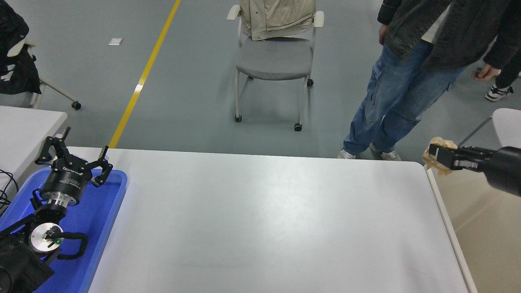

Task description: Clean the table surface

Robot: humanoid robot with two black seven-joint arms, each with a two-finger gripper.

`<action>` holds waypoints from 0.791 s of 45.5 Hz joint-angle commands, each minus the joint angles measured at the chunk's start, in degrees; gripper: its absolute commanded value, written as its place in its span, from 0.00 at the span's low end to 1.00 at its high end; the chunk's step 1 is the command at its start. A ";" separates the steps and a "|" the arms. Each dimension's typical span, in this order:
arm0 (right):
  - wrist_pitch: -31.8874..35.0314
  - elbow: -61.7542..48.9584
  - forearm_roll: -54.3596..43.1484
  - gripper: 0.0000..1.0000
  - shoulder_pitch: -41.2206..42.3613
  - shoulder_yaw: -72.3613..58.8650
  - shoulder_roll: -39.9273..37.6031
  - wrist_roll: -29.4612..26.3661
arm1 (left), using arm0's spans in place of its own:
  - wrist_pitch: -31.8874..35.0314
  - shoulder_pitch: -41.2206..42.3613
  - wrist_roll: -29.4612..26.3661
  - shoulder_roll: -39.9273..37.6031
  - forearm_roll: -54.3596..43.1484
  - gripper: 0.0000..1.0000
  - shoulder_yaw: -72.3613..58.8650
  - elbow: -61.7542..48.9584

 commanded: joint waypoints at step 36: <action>-8.07 -65.61 17.94 0.00 -30.94 1.34 31.46 9.26 | -0.01 0.00 0.00 0.00 0.00 1.00 0.00 0.00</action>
